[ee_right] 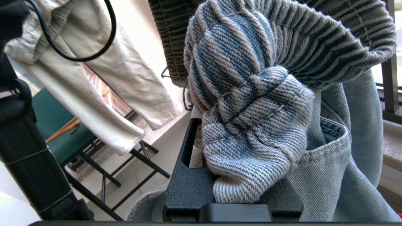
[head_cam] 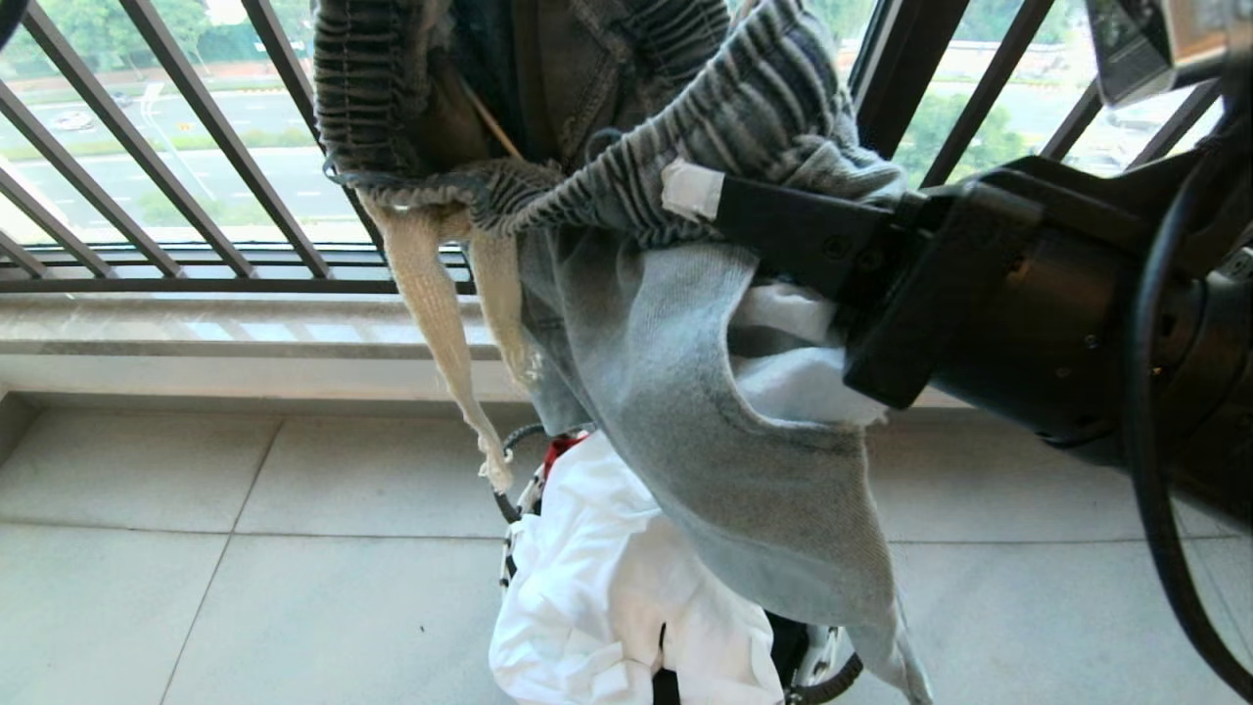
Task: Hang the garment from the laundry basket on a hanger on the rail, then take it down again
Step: Hang the clothes on the clothes rack
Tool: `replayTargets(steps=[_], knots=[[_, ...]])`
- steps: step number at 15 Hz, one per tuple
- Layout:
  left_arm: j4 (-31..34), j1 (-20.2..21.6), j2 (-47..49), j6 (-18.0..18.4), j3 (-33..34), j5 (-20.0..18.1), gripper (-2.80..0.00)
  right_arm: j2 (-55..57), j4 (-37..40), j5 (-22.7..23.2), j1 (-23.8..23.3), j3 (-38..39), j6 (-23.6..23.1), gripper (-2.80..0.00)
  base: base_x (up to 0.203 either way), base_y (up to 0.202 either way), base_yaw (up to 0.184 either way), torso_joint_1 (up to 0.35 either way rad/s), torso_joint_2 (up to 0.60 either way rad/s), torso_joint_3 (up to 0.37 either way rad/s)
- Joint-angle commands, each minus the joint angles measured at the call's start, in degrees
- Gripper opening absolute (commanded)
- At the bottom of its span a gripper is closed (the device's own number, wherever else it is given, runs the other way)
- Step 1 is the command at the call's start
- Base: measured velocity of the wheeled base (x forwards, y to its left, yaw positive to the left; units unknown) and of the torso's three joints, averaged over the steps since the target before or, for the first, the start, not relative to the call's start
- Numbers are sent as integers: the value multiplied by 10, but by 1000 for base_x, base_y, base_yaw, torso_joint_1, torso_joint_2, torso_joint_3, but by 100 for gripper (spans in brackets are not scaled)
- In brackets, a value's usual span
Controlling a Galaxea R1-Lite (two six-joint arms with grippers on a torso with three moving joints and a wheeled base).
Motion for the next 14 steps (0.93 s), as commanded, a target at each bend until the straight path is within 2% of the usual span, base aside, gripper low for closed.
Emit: replayTargets(steps=[1,5,14], knots=[[-12,0,-21,9,0,2,-280,-28,-3,1,0,-1,1,-280,0,0,0,0,0,0],[-31,0,-42,49,-1,1,-280,-36,-4,1,14,-4,4,-280,0,0,0,0,0,0],[-42,-2,-4,49,4,0,-280,-3,-5,2,24,-3,1,-280,0,0,0,0,0,0]])
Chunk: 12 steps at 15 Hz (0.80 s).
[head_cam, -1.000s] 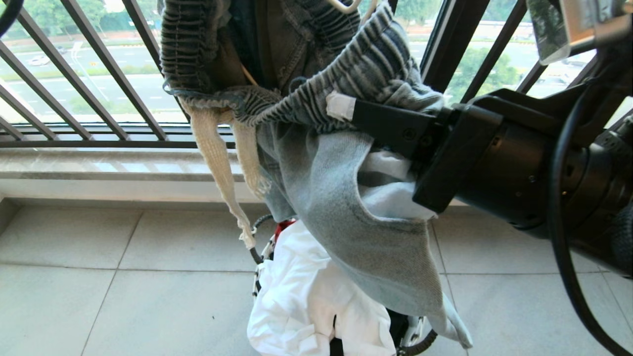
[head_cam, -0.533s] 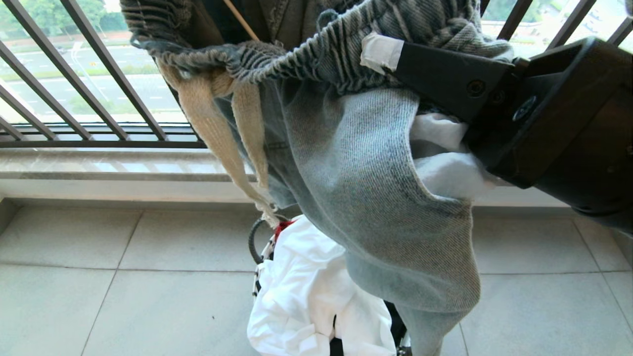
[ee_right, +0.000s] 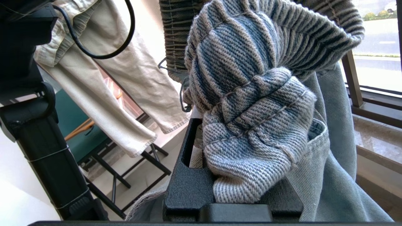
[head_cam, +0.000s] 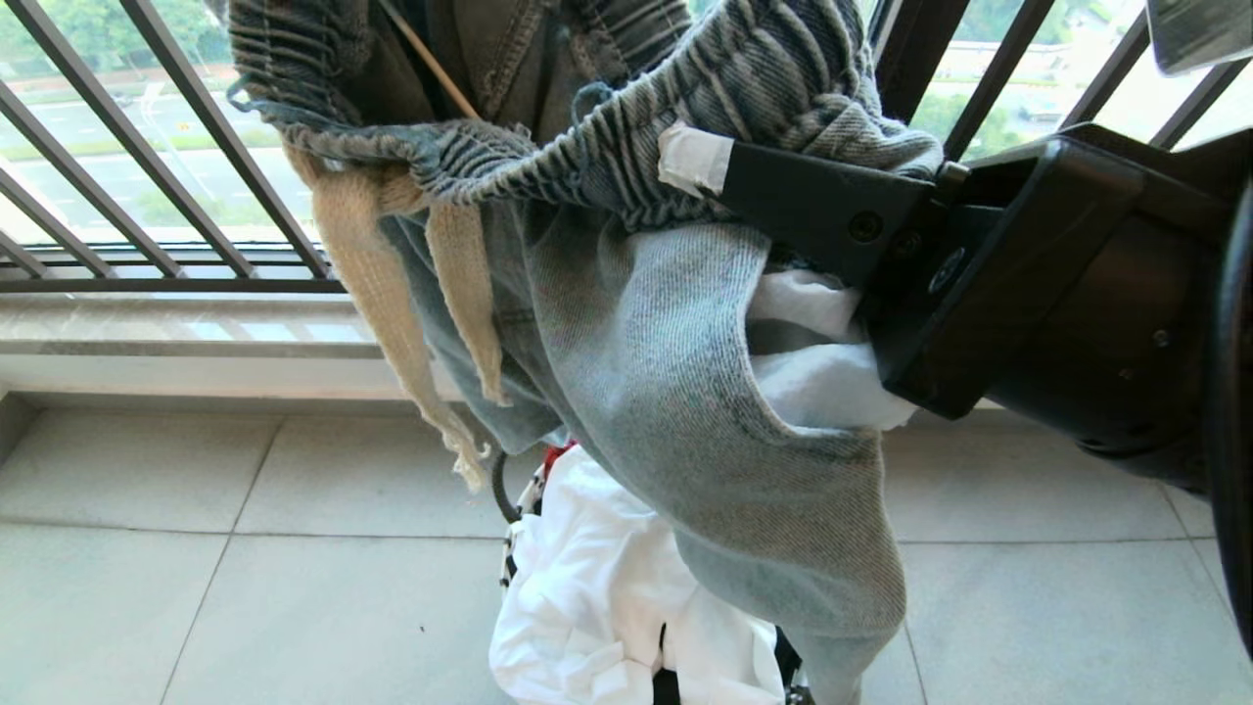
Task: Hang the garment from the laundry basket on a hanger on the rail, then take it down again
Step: Hang the clothes on the clothes rack
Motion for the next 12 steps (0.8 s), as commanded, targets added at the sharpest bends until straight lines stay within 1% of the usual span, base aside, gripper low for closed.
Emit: replayTargets(steps=[1,5,6,7,8,9,12], knots=[[0,-5,14,0,1,2,-280,3,-2,1,0,1,0,-280,0,0,0,0,0,0],[0,-14,15,-1,1,2,-280,6,-2,1,0,1,-1,-280,0,0,0,0,0,0],[1,-26,14,-1,2,2,-280,6,-2,0,0,0,-2,-280,0,0,0,0,0,0],[2,-35,13,-1,5,3,-233,6,-2,0,0,0,-2,-280,0,0,0,0,0,0],[2,-47,12,-1,8,3,0,7,-2,0,0,0,-2,-280,0,0,0,0,0,0],[2,-59,12,-2,9,3,0,7,-2,0,0,0,-2,-280,0,0,0,0,0,0],[2,-73,10,-3,9,3,0,8,-2,-1,0,-1,-2,-280,0,0,0,0,0,0]])
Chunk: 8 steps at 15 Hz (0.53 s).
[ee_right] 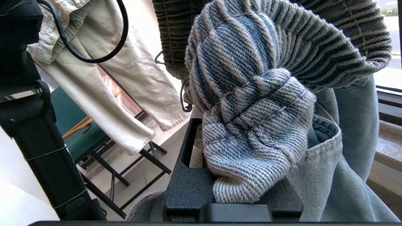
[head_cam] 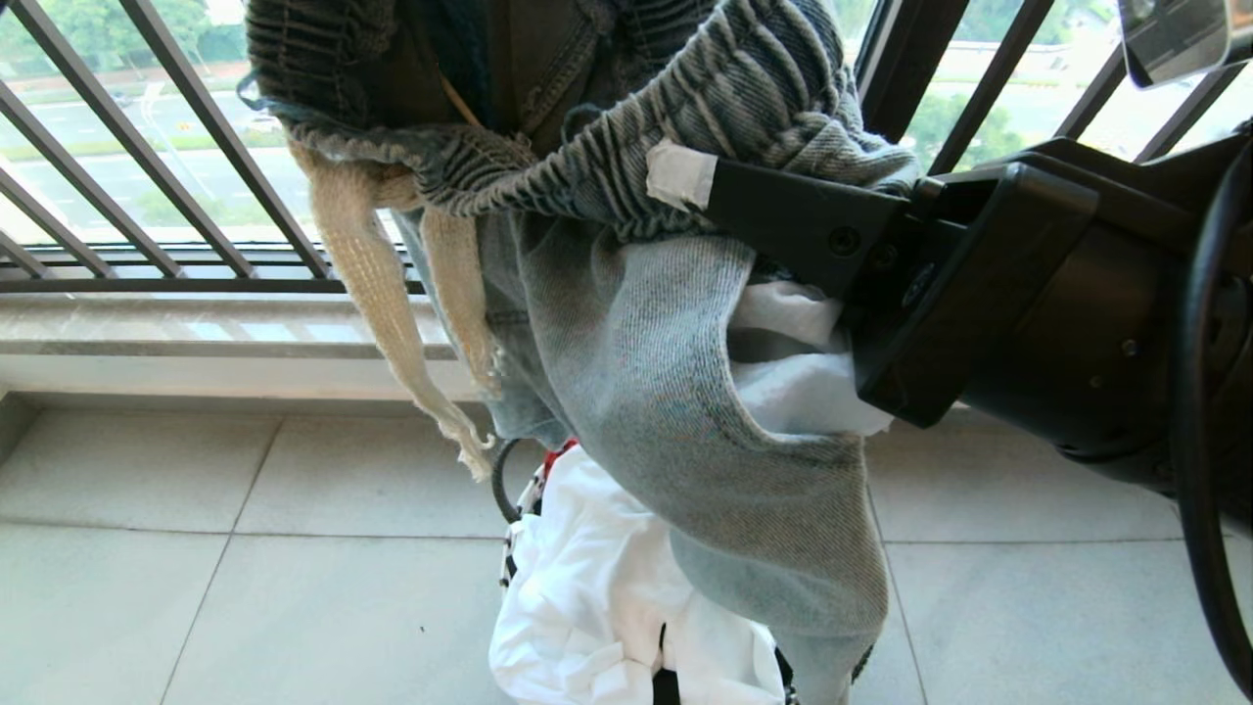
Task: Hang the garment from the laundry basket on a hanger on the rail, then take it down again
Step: Hang the clothes on the clothes rack
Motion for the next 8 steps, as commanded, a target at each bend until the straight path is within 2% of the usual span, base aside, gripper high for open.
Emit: replayTargets(steps=[1,3,6,8], knots=[[1,-11,-8,-1,0,2,0,1,-3,-1,0,-1,1,-280,0,0,0,0,0,0],[3,-21,-13,-2,5,2,0,6,-3,-2,0,-2,1,-280,0,0,0,0,0,0],[7,-34,-35,-2,62,2,0,13,-3,-5,-3,-6,1,-280,0,0,0,0,0,0],[71,-35,-50,-3,82,2,0,13,-2,-5,-7,-7,1,-280,0,0,0,0,0,0]])
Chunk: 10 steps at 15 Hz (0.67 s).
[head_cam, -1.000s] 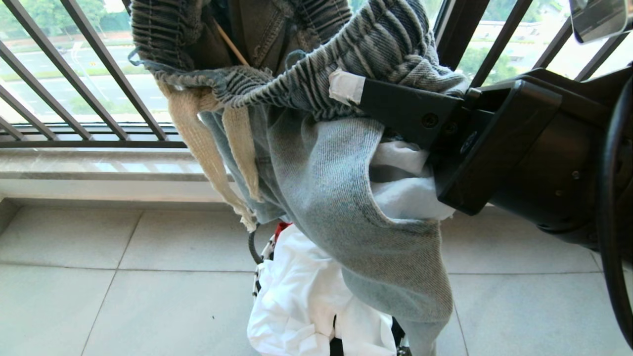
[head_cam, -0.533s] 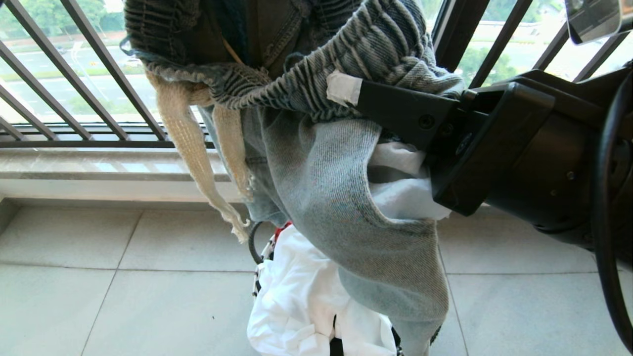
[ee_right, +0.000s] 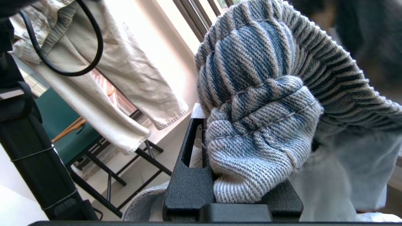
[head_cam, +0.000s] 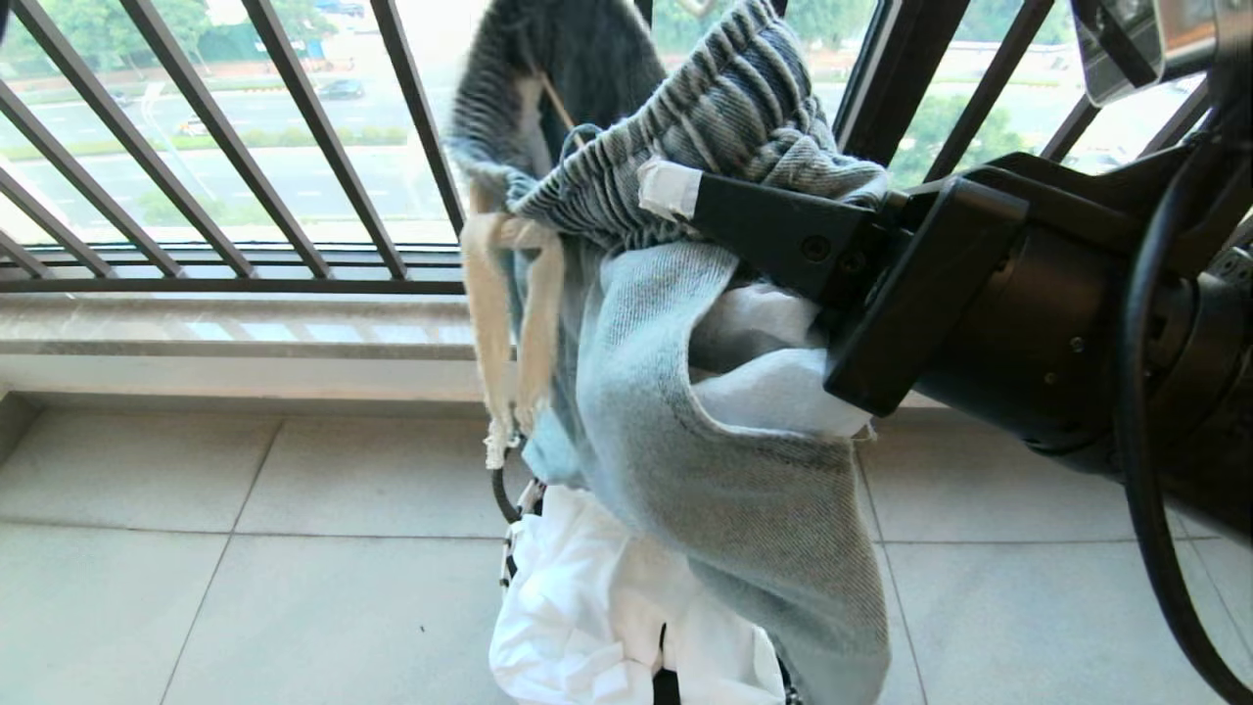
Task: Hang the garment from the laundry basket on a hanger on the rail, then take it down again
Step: Hang the clothes on the clothes rack
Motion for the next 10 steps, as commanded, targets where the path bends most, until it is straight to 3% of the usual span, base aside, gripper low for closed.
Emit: replayTargets(steps=[1,9,10], knots=[[65,-2,-22,-3,15,3,0,3,-4,1,-5,-1,0,-280,0,0,0,0,0,0],[73,25,-63,-4,36,4,0,0,-5,1,-8,-3,0,-280,0,0,0,0,0,0],[73,26,-70,-4,51,4,-280,0,-4,1,-8,-2,0,-280,0,0,0,0,0,0]])
